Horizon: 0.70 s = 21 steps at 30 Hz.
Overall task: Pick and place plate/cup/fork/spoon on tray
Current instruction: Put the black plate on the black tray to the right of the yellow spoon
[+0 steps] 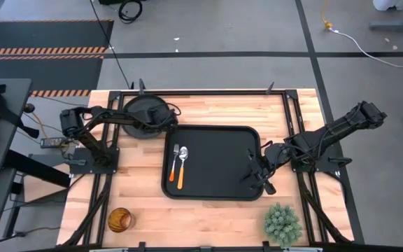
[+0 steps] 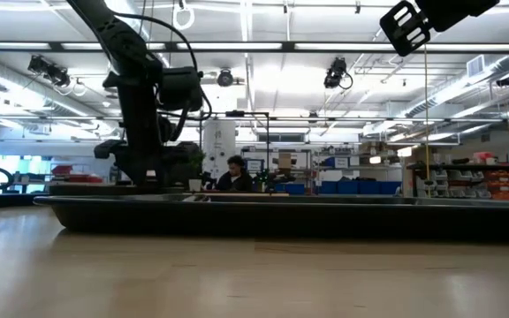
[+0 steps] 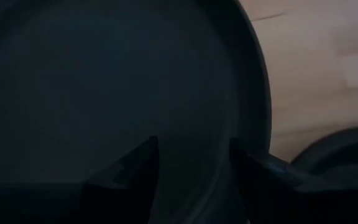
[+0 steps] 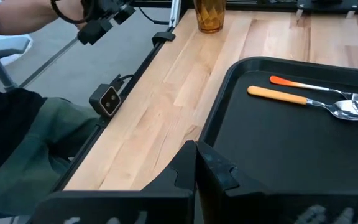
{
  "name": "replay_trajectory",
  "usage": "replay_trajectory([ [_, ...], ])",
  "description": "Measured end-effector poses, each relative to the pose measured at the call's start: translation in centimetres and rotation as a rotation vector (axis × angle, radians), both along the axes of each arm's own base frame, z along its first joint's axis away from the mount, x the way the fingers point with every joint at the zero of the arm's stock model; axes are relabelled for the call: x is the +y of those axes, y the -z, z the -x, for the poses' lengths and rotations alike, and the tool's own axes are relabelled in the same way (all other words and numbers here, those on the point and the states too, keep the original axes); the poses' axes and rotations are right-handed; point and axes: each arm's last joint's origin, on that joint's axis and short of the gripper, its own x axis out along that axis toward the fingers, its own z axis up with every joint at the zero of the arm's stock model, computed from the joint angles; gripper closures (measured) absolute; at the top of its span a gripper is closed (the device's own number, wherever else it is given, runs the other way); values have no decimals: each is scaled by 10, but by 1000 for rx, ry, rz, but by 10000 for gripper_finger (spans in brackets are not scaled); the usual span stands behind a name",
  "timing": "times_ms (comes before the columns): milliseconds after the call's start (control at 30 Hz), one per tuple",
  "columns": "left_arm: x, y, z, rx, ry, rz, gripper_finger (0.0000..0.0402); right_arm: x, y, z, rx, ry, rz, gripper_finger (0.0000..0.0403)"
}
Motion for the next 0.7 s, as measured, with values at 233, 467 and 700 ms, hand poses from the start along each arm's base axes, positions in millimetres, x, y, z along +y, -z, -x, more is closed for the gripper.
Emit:
replay_trajectory([
  [233, -8, 1, -3, 9, 43, -1, 200, 0, 1, 0, 4, 0, 1, 392],
  [467, -4, -10, -12, -2, 83, -21, 200, 0, 1, 0, 8, -1, 2, 392],
  [700, 5, -31, -36, -190, 94, -147, 200, 0, 1, 0, 3, -7, 12, 392],
])
